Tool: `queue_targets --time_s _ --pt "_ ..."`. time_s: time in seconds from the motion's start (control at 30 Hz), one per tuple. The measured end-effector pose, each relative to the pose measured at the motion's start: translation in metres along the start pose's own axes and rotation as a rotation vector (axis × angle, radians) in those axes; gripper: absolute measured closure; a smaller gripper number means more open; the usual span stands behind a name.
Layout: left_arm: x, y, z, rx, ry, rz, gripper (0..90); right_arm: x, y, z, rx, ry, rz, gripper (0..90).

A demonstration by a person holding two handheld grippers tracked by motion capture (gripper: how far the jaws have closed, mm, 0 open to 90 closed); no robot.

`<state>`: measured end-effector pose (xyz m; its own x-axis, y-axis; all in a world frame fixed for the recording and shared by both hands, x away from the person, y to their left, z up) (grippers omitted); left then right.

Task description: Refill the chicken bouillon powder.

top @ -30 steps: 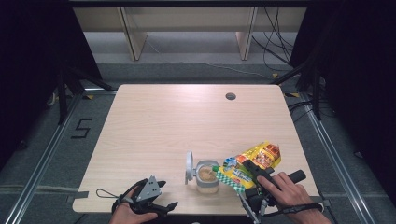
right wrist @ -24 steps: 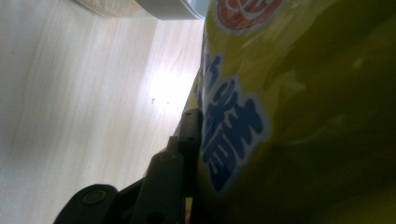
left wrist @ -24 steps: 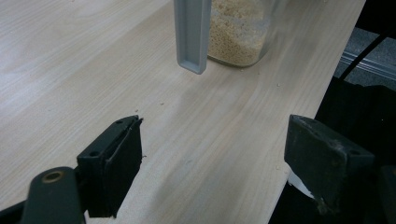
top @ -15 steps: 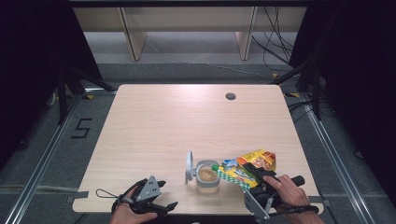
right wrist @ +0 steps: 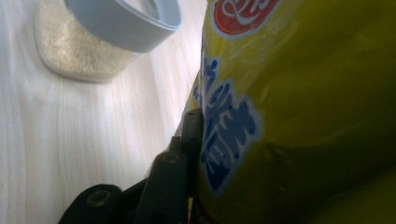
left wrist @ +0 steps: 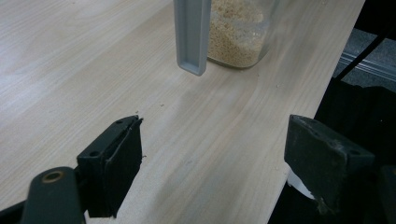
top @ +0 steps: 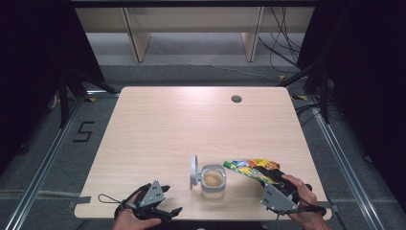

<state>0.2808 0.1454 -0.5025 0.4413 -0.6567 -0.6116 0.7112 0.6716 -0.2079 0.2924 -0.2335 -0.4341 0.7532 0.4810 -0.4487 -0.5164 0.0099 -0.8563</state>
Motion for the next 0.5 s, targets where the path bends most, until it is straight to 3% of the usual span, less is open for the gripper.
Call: queue_targets --time_s 0.07,0.2,0.33,0.4,0.43,0.5 --pt "0.0 0.0 0.0 0.002 0.0 0.006 18.6 0.001 0.0 -0.004 0.06 -0.016 0.002 76.7" --pt "0.0 0.0 0.0 -0.001 0.0 -0.001 18.6 0.002 -0.001 -0.011 0.116 -0.041 0.002 77.0" --pt "0.001 -0.001 0.0 -0.012 -0.008 -0.003 18.6 0.003 -0.003 -0.022 0.216 -0.068 -0.011 77.6" --pt "0.0 0.001 0.0 0.001 0.017 0.0 18.6 0.004 -0.004 -0.024 0.23 -0.071 -0.011 77.7" --pt "0.001 0.0 0.0 0.002 0.01 0.005 18.6 0.006 -0.004 -0.024 0.275 -0.067 -0.013 78.0" --pt "0.001 0.0 0.0 0.011 0.016 0.009 18.6 0.01 -0.006 -0.027 0.292 -0.077 -0.014 78.1"
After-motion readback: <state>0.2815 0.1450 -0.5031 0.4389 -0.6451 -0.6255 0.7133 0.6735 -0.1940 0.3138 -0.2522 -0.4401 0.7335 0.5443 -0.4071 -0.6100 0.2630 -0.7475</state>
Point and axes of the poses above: each handheld gripper's, and its own axes: x roughly forward along the jaws, z roughly out of its top, y roughly to its left, the point moved 1 cm from there along x, roughly forward along the jaws, and after that the axes turned 15 degrees about -x, right-handed, at the moved point
